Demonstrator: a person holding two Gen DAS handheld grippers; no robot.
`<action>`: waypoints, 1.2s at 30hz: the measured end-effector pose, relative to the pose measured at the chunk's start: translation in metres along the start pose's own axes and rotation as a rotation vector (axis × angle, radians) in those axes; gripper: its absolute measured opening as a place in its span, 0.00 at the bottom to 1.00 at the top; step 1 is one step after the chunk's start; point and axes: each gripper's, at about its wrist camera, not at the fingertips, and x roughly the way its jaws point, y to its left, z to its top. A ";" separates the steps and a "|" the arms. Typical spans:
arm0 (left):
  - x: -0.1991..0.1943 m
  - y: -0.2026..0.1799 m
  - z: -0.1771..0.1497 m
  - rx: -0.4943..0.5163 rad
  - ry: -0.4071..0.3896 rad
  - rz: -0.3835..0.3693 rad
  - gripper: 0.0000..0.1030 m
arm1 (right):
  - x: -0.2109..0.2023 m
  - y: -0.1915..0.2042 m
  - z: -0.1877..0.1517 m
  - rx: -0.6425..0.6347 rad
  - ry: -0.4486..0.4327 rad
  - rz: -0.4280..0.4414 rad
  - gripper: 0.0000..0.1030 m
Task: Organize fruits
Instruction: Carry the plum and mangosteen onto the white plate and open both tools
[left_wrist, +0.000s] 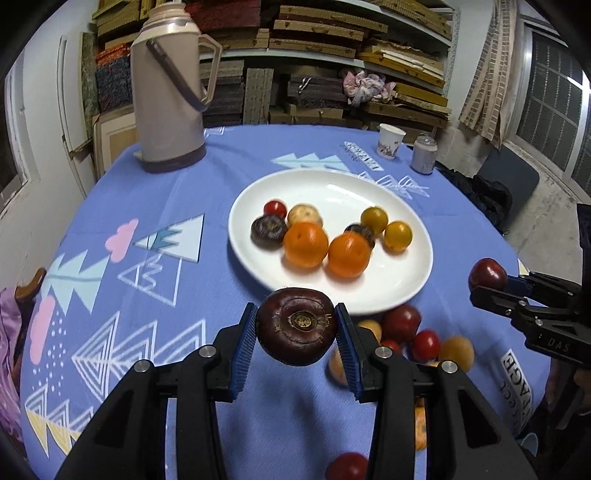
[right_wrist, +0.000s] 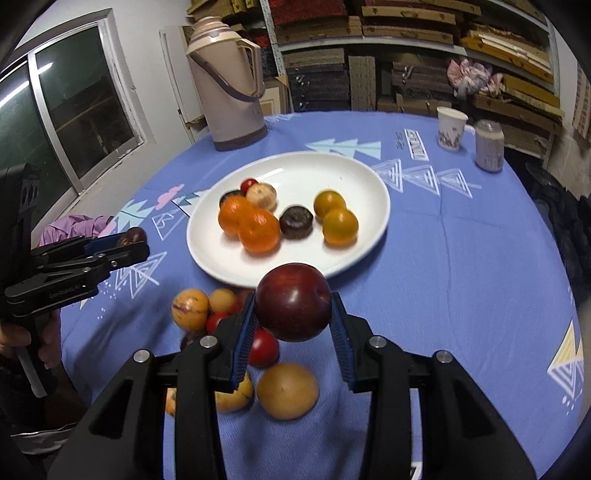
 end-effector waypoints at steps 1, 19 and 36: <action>0.000 -0.002 0.004 0.007 -0.007 -0.001 0.41 | 0.000 0.002 0.004 -0.007 -0.005 0.006 0.37; 0.034 -0.008 0.063 0.008 -0.019 -0.026 0.41 | 0.039 0.018 0.076 -0.069 -0.030 0.043 0.37; 0.127 0.022 0.103 -0.081 0.096 0.010 0.41 | 0.151 -0.003 0.113 -0.055 0.097 0.020 0.37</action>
